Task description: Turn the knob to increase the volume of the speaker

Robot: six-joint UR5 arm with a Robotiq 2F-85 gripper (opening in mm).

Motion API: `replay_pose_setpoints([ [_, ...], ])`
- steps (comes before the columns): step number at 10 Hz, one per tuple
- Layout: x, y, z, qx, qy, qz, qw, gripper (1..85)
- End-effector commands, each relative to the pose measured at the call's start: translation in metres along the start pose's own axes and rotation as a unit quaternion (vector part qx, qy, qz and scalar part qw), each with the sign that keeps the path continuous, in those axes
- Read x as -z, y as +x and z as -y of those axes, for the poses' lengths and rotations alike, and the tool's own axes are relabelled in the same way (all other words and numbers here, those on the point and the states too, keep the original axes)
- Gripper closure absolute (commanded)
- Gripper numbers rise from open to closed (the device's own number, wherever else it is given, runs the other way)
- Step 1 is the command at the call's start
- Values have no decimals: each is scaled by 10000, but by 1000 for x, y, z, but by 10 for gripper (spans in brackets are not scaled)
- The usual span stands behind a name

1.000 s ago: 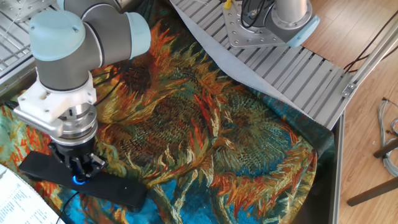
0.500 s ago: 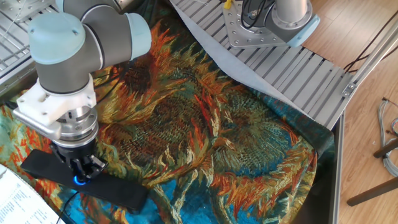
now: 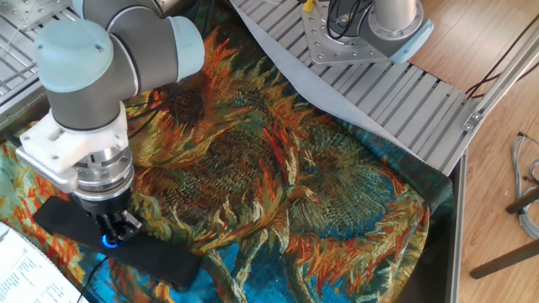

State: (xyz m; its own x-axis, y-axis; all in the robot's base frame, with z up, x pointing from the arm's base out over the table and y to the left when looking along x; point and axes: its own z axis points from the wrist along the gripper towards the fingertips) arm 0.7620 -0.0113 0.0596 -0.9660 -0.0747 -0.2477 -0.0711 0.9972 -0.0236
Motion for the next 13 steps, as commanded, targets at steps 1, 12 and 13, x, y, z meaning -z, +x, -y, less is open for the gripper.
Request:
replay_pose_setpoints([
  [1,0,-5,1,-435,-52,86,9990,823],
  [12,-2,-15,3,-1214,66,263,9922,780],
  [13,-1,-15,-2,-1131,40,230,9933,763],
])
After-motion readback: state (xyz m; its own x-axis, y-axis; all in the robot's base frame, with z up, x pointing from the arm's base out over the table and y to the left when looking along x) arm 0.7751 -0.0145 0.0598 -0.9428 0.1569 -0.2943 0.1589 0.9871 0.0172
